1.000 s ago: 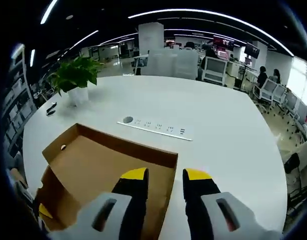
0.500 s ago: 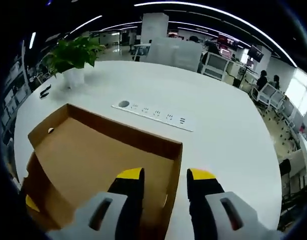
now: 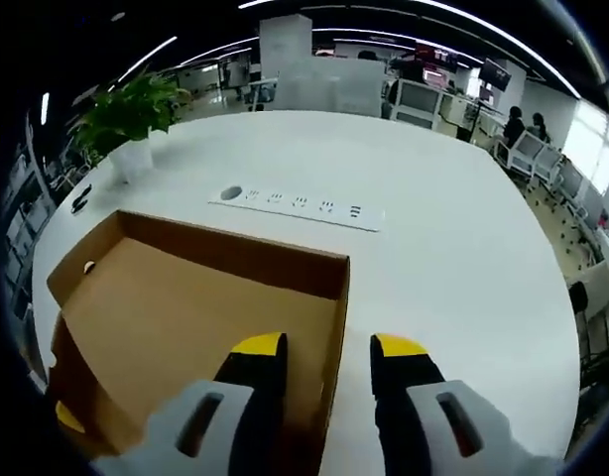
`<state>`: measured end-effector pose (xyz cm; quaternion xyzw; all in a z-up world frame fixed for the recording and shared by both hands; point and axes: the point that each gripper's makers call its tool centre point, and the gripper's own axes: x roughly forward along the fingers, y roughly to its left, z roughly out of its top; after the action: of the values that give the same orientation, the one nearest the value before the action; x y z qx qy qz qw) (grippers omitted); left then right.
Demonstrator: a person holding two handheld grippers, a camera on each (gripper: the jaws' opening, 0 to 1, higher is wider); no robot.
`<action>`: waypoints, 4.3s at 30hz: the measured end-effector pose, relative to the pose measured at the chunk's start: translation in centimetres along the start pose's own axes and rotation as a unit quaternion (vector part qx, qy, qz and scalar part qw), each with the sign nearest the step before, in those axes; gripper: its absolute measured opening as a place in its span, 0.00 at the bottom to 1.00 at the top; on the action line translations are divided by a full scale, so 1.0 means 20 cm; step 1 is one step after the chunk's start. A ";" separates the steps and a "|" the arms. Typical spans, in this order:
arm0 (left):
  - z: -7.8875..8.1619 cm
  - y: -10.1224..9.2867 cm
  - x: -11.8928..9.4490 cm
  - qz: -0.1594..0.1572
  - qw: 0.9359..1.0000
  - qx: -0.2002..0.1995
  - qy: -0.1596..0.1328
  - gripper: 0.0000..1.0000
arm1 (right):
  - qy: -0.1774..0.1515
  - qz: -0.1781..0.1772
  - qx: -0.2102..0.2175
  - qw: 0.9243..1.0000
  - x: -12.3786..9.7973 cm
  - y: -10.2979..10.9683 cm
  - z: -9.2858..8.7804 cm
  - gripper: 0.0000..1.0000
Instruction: Operate the shoe box by opening the lid, removing the specified soft item, and placing it in the target area until the item is outside and the box remains undamaged.
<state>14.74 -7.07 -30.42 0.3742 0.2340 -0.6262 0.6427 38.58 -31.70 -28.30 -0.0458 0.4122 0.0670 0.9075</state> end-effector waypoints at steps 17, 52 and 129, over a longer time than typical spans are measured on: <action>0.00 -0.01 0.00 -0.002 1.000 0.001 0.001 0.04 | 0.014 -0.056 -0.051 0.997 0.02 -0.07 0.00 0.05; -0.01 -0.03 0.01 -0.010 0.999 -0.036 0.023 0.01 | -0.202 -0.064 -0.024 0.977 -0.31 -0.01 0.21 0.02; 0.03 0.01 -0.01 0.066 0.991 -0.111 -0.030 0.25 | -0.430 -0.100 -0.013 0.897 -0.89 0.07 0.01 0.00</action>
<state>14.83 -7.42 -29.81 0.2963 0.2572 -0.5637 0.7269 26.84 -31.84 -14.74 -0.0649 -0.0261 -0.0059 0.9975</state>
